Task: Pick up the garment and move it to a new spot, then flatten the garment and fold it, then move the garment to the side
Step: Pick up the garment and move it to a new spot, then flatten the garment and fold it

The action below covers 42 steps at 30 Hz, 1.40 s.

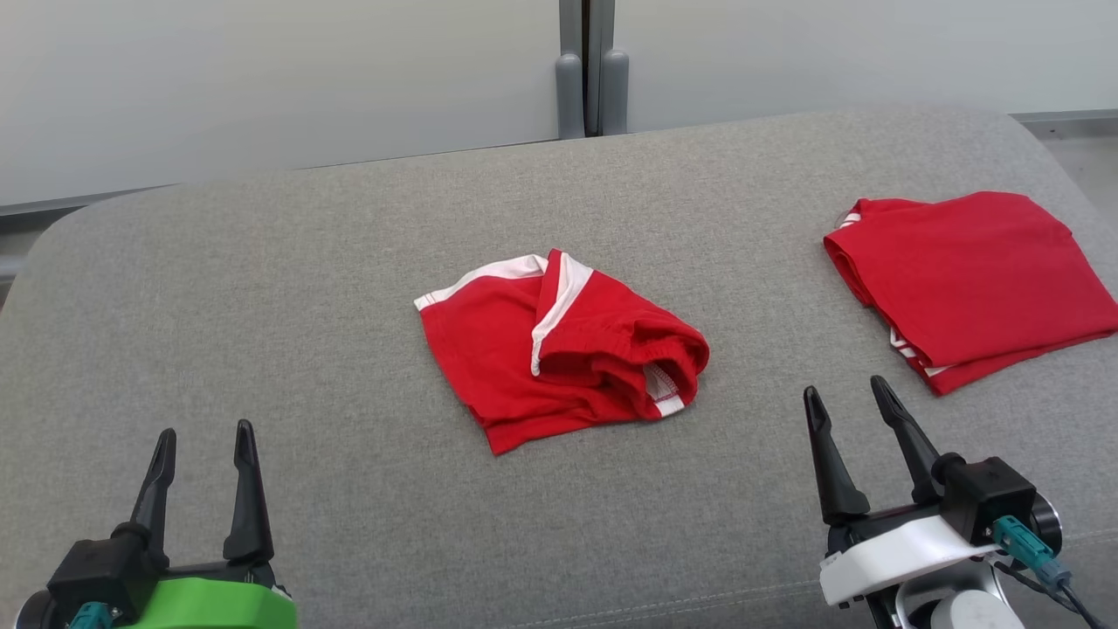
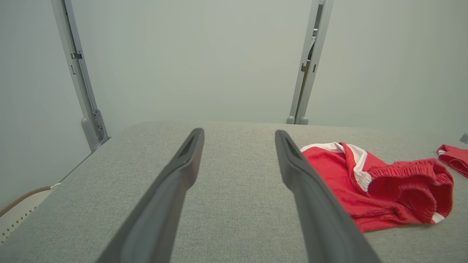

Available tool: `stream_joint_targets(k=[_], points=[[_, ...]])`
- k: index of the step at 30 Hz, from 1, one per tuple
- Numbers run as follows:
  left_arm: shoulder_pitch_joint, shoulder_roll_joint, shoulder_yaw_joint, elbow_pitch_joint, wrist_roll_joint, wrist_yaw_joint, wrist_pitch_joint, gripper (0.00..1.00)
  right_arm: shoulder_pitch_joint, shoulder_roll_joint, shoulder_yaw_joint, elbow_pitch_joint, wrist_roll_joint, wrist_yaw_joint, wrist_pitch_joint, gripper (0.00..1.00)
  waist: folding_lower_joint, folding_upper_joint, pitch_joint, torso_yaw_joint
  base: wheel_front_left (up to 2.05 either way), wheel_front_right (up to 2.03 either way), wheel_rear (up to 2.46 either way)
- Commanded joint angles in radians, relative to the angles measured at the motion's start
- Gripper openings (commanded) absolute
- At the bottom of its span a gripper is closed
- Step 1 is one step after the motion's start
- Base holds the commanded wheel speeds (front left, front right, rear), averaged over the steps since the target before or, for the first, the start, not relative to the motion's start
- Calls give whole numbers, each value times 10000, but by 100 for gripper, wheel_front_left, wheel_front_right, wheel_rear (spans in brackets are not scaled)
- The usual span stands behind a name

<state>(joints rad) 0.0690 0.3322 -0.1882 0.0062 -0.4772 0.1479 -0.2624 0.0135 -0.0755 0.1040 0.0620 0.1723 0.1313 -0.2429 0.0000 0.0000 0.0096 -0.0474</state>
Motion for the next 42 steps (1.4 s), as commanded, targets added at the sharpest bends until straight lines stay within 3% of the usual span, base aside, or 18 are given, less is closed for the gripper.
stream_joint_targets(k=[1, 17, 23, 31, 42], points=[[50, -38, 76, 34, 106, -70, -30, 100, 49, -2, -32, -50, -51, -11, 30, 100, 0, 0, 15, 8, 0, 0, 0], [-292, -328, 166, 236, 383, -372, -31, 100, -53, -38, -124, -167, -25, -12, 134, 100, 0, 0, 199, 218, 0, 0, 0], [-582, -438, 15, 315, 529, -518, -30, 100, -537, -321, 68, -43, 147, -11, 319, 100, 0, 0, 398, 506, 0, 0, 0], [-1357, -822, -342, 696, 713, -892, -28, 100, -2392, -1543, 1735, 1156, 598, -12, 811, 100, 0, 0, 844, 1549, 0, 0, 0], [-1948, -1598, -454, 1282, 1034, -1503, -19, 100, -5123, -3245, 5169, 3300, 1474, -14, 1699, 100, 0, 0, 1041, 3209, 0, 0, 0]])
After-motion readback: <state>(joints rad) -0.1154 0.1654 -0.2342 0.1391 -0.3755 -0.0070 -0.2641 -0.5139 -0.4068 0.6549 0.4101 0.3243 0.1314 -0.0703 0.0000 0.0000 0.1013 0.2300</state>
